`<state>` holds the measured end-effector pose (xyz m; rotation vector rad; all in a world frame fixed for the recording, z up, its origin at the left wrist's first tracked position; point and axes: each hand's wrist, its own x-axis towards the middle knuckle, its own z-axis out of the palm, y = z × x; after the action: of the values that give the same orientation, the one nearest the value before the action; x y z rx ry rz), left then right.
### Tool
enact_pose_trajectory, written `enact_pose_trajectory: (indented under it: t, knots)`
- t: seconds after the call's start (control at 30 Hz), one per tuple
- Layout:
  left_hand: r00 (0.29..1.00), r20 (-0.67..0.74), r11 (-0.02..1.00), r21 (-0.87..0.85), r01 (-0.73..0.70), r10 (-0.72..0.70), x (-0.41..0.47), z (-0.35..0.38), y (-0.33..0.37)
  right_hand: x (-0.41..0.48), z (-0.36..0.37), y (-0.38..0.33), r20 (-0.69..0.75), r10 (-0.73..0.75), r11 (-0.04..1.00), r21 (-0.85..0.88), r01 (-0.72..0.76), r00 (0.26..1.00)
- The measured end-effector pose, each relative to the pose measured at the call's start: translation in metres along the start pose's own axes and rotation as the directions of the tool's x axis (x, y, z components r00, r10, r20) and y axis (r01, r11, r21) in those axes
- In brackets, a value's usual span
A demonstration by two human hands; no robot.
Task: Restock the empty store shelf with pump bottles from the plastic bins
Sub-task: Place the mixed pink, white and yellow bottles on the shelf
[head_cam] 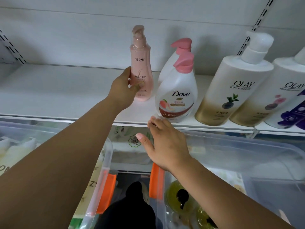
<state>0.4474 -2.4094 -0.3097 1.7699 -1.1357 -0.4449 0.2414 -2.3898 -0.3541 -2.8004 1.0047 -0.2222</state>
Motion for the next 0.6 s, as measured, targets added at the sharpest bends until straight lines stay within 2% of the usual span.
enact_pose_trajectory:
  t: [0.13, 0.27, 0.3, 0.37, 0.43, 0.5, 0.6]
  knots:
    - [0.999, 0.014, 0.998, -0.021, 0.052, -0.052, -0.005, 0.004, 0.003, 0.0, -0.001, 0.002, -0.008, 0.001, 1.0, 0.023, 0.0, 1.0]
    - [0.96, 0.072, 0.948, -0.156, 0.279, -0.27, -0.018, -0.005, 0.012, -0.002, -0.013, 0.003, 0.078, -0.019, 0.993, 0.116, 0.01, 0.997]
    - [0.948, 0.067, 0.931, -0.178, 0.319, -0.311, -0.025, -0.008, 0.017, -0.001, -0.017, 0.006, 0.104, -0.017, 0.987, 0.16, 0.0, 0.994]
    - [0.932, 0.004, 0.919, -0.167, 0.357, -0.362, -0.043, -0.01, 0.027, -0.003, -0.027, 0.013, 0.13, 0.03, 0.932, 0.354, -0.075, 0.991]
    - [0.921, -0.109, 0.923, -0.141, 0.359, -0.374, -0.07, -0.01, 0.04, -0.013, -0.033, 0.021, 0.071, 0.077, 0.834, 0.542, -0.104, 0.994]
    - [0.914, -0.18, 0.93, -0.128, 0.346, -0.365, -0.095, -0.004, 0.049, -0.034, -0.038, 0.032, -0.035, 0.099, 0.812, 0.58, -0.06, 0.994]
    - [0.924, -0.097, 0.929, -0.035, 0.369, -0.371, -0.133, 0.01, 0.072, -0.077, -0.052, 0.047, -0.05, 0.17, 0.781, 0.616, -0.104, 0.984]
